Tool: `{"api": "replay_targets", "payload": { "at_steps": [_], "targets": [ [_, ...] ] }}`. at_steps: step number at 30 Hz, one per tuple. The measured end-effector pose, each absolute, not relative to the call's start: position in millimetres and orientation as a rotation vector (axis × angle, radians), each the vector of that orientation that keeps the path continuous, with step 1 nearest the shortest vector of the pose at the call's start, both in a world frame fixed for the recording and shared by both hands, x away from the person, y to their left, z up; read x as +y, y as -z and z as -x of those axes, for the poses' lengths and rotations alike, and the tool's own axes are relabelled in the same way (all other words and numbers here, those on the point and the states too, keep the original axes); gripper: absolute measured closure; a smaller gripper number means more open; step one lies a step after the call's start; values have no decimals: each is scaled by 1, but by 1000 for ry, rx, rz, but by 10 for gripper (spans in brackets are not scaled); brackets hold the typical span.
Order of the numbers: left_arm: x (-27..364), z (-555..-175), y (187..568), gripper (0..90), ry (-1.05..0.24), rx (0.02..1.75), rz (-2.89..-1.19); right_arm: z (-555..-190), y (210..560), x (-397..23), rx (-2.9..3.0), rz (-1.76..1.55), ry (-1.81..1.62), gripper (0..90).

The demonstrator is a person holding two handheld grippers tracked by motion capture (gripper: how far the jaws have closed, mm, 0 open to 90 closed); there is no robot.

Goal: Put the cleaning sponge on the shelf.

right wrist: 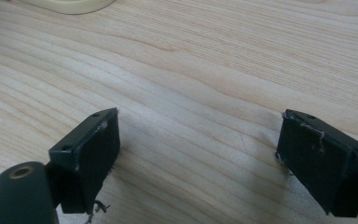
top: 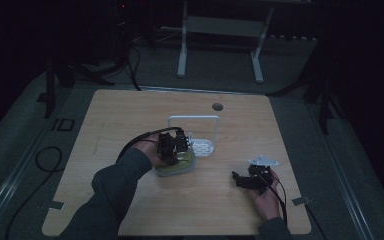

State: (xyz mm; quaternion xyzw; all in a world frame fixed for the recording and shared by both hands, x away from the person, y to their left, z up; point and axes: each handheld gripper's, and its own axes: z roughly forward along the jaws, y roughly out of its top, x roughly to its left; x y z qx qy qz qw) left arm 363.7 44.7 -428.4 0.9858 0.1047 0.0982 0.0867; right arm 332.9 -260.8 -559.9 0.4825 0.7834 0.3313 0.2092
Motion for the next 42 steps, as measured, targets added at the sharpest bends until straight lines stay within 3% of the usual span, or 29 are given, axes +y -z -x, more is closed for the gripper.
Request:
{"api": "replay_targets", "payload": {
  "at_steps": [24,42],
  "targets": [
    [38,-381,421,716,-384,227,-2906,-333,560,-261,2178,-1341,-923,128],
    [30,-392,428,716,-376,194,-2893,-333,560,-261,2178,-1341,-923,128]
  ]
}}
